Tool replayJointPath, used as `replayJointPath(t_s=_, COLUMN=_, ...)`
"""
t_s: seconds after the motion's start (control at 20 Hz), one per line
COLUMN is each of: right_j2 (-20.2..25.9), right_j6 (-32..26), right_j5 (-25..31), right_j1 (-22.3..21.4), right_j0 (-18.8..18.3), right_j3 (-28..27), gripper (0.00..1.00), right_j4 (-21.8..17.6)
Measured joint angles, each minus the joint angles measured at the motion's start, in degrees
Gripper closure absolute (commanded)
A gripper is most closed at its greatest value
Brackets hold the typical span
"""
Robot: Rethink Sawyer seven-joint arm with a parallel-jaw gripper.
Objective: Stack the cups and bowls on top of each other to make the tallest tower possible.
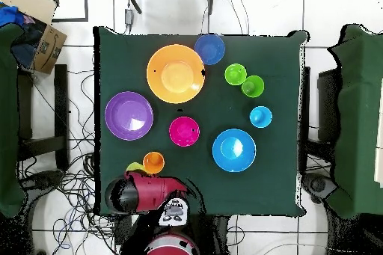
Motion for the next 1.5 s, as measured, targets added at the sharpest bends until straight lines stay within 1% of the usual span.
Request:
replayJointPath(t_s=0.65, right_j2=0.00, right_j6=0.00, right_j5=0.00, right_j1=0.77, right_j0=-0.01, right_j3=-0.01, gripper=0.00, right_j4=0.00)
replayJointPath(t_s=0.95, right_j2=-0.46, right_j6=0.00, right_j5=0.00, right_j1=3.09, right_j0=0.17, right_j3=-0.02, gripper=0.00, right_j4=-0.42)
replayJointPath(t_s=1.25, right_j2=-1.83, right_j6=0.00, right_j5=-0.02, right_j1=6.19, right_j0=0.63, right_j3=-0.05, gripper=0.00, right_j4=-2.11)
replayJointPath(t_s=1.5, right_j2=-2.09, right_j6=0.00, right_j5=-0.02, right_j1=7.77, right_j0=0.63, right_j3=-0.05, gripper=0.00, right_j4=-2.94)
